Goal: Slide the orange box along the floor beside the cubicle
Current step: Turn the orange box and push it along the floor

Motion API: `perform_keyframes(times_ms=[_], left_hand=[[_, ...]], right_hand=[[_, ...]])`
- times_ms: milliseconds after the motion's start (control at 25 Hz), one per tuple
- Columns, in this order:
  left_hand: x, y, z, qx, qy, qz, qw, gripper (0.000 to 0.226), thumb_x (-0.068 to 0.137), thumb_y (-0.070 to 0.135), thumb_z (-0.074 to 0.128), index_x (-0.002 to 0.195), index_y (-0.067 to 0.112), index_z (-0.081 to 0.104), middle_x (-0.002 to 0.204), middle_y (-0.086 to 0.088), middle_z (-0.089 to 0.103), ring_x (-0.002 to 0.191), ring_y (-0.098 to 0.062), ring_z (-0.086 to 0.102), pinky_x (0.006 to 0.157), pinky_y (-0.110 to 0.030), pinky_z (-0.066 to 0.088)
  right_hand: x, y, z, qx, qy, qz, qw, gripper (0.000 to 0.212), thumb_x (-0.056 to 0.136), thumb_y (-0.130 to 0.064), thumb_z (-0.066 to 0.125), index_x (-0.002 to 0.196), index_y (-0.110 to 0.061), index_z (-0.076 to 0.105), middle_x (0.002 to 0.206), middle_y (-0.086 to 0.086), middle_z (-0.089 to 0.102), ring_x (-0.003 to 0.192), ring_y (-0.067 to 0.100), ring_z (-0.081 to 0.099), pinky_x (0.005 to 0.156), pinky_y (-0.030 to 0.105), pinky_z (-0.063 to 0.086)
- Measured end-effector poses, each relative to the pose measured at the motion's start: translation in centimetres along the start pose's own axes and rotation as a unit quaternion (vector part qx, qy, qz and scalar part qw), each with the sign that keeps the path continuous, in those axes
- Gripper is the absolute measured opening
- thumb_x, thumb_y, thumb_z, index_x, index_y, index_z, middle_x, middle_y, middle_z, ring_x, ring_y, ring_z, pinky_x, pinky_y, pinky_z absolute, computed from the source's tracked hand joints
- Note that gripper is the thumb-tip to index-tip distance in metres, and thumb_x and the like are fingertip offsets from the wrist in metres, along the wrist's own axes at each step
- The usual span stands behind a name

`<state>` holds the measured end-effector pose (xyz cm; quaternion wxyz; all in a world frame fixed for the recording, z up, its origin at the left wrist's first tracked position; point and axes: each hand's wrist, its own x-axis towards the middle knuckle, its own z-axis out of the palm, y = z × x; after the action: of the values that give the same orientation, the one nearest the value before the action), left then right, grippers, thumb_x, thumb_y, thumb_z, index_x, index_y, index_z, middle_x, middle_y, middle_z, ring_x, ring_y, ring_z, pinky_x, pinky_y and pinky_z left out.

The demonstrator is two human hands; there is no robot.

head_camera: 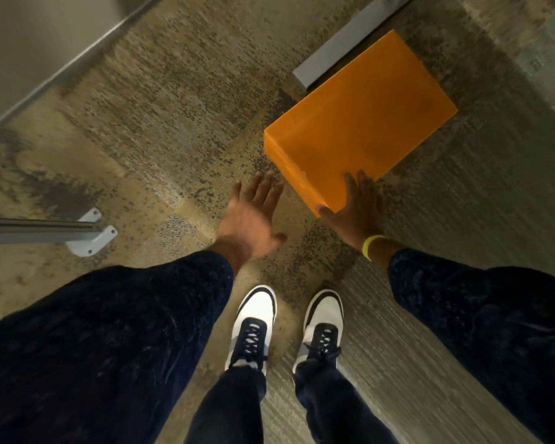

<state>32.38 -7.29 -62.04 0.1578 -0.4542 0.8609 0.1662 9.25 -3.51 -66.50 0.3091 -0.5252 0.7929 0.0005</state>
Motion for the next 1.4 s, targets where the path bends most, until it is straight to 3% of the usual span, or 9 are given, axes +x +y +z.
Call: perform_keyframes(times_ms=[360, 520, 760, 960, 1200, 1400], left_hand=[[-2.2, 0.5, -4.8, 0.046, -0.014, -0.003, 0.999, 0.103, 0.083, 0.077, 0.032, 0.156, 0.013, -0.002, 0.166, -0.014, -0.006, 0.153, -0.029, -0.003, 0.121, -0.057, 0.002], [0.2, 0.2, -6.7, 0.066, 0.004, 0.024, 0.998, 0.103, 0.083, 0.08, 0.025, 0.156, 0.015, -0.008, 0.165, -0.011, -0.015, 0.153, -0.027, -0.009, 0.122, -0.054, -0.002], [4.5, -0.9, -5.0, 0.019, -0.012, 0.079, 0.997, 0.108, 0.071, 0.087, 0.006, 0.155, 0.021, -0.011, 0.165, -0.006, -0.02, 0.151, -0.025, -0.019, 0.122, -0.054, -0.004], [5.7, -3.0, -3.5, 0.03, -0.01, 0.158, 0.987, 0.102, 0.083, 0.081, 0.028, 0.156, 0.02, -0.007, 0.166, -0.007, -0.018, 0.152, -0.026, -0.017, 0.122, -0.054, -0.006], [8.0, -6.1, -2.2, 0.059, -0.016, 0.216, 0.974, 0.101, 0.083, 0.081, 0.029, 0.157, 0.019, -0.002, 0.167, -0.009, -0.013, 0.153, -0.028, -0.013, 0.122, -0.055, -0.004], [11.2, -9.4, -1.0, 0.055, 0.003, 0.216, 0.975, 0.1, 0.083, 0.081, 0.03, 0.157, 0.02, 0.003, 0.167, -0.01, -0.007, 0.153, -0.03, -0.007, 0.122, -0.056, 0.0]], right_hand=[[-9.4, -0.5, -3.0, 0.0, -0.02, 0.046, 0.999, 0.102, 0.084, -0.06, 0.063, 0.159, -0.019, 0.007, 0.168, 0.016, 0.003, 0.154, 0.035, 0.003, 0.122, 0.055, 0.009], [-8.0, -1.6, -4.8, 0.012, 0.011, 0.03, 0.999, 0.103, 0.084, -0.059, 0.064, 0.159, -0.021, 0.003, 0.168, 0.013, 0.002, 0.155, 0.034, 0.002, 0.122, 0.055, 0.008], [-4.7, -4.2, -1.9, 0.011, 0.055, 0.1, 0.993, 0.098, 0.086, -0.06, 0.061, 0.159, -0.024, 0.006, 0.168, 0.012, 0.003, 0.155, 0.033, 0.001, 0.123, 0.055, 0.006], [-3.7, -5.0, 1.0, 0.045, 0.109, 0.182, 0.976, 0.098, 0.084, -0.062, 0.06, 0.159, -0.024, 0.009, 0.168, 0.011, 0.005, 0.155, 0.034, 0.003, 0.122, 0.056, 0.007], [-4.1, -5.6, 4.6, 0.11, 0.137, 0.239, 0.955, 0.1, 0.082, -0.061, 0.063, 0.158, -0.023, 0.01, 0.168, 0.013, 0.005, 0.155, 0.034, 0.002, 0.123, 0.056, 0.007], [-2.8, -6.9, 7.4, 0.179, 0.155, 0.278, 0.931, 0.103, 0.084, -0.061, 0.062, 0.159, -0.02, 0.005, 0.168, 0.011, -0.001, 0.155, 0.03, -0.001, 0.124, 0.052, 0.002]])
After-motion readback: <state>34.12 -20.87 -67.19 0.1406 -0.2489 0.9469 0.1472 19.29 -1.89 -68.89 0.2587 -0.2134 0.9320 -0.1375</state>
